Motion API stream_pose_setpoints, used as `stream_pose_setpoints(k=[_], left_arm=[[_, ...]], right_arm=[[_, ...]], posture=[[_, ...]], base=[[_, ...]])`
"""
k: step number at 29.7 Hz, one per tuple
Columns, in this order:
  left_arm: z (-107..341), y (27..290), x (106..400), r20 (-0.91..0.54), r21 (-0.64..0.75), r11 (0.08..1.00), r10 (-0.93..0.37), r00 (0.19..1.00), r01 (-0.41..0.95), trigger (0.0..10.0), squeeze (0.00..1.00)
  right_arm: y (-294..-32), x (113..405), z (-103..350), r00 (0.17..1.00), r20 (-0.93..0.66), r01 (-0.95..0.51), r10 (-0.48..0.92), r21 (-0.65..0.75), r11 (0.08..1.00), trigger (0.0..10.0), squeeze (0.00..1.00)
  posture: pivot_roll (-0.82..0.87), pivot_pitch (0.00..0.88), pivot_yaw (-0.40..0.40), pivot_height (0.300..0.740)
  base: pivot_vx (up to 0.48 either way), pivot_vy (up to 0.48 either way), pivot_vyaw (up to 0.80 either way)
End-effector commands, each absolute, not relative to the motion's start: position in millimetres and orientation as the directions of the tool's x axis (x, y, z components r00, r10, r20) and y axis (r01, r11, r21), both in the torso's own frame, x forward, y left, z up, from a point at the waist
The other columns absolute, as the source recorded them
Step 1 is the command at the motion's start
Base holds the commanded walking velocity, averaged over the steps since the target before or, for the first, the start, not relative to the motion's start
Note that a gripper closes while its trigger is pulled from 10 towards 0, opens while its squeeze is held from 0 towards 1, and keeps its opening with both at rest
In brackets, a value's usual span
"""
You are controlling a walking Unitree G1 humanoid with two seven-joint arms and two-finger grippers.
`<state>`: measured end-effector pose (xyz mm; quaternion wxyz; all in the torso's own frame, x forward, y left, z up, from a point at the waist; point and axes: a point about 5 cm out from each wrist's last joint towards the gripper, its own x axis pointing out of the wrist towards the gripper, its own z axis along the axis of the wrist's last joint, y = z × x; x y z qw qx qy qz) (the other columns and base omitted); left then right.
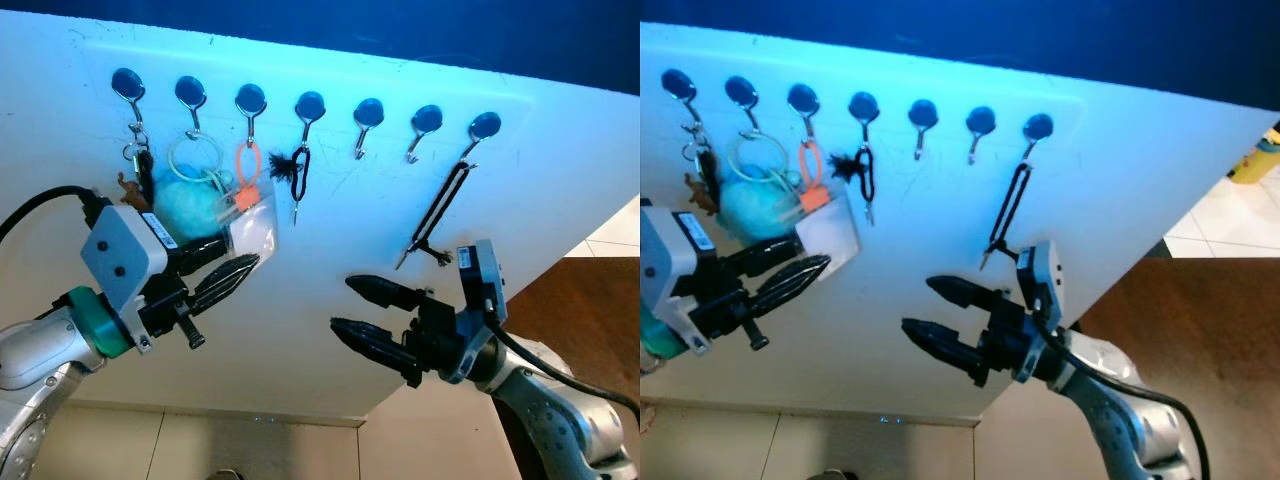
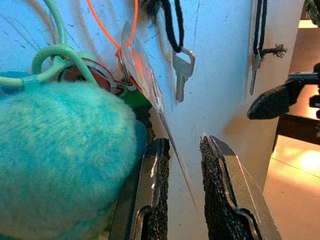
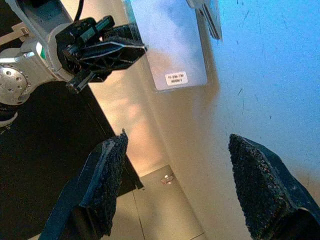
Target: Hang keys on a hook
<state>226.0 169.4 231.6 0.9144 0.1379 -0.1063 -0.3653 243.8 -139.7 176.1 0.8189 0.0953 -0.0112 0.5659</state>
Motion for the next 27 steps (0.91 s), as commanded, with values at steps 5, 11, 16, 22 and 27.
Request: stream_pose_setpoints(k=[5,11,16,22,27], left_arm=[[232,165,224,0.1,0.336,0.682,-0.712,0.695,0.65,10.0,0.0],[231,166,226,0.102,0.32,0.69,-0.706,0.7,0.649,10.0,0.0],[229,166,225,0.097,0.317,0.687,-0.709,0.698,0.654,10.0,0.0],[232,166,225,0.102,0.318,0.69,-0.707,0.7,0.651,10.0,0.0],[234,166,226,0.105,0.322,0.688,-0.709,0.697,0.65,10.0,0.0]], right_arm=[[-137,246,173,0.37,0.132,-0.925,0.92,0.15,0.35,10.0,0.0],[-135,249,173,0.382,0.14,-0.921,0.913,0.143,0.364,10.0,0.0],[-137,252,173,0.407,0.148,-0.911,0.902,0.144,0.387,10.0,0.0],[-133,253,173,0.408,0.167,-0.91,0.897,0.153,0.386,10.0,0.0],[-132,255,174,0.412,0.175,-0.909,0.894,0.149,0.39,10.0,0.0]], posture=[[0.06,0.0,-0.001,0.74],[0.05,0.0,-0.006,0.74],[0.06,0.0,-0.005,0.74],[0.06,0.0,-0.004,0.74],[0.06,0.0,0.0,0.74]], base=[[0.0,0.0,0.0],[-0.099,0.0,0.0],[-0.314,0.0,0.0],[-0.321,0.0,0.0],[-0.323,0.0,0.0]])
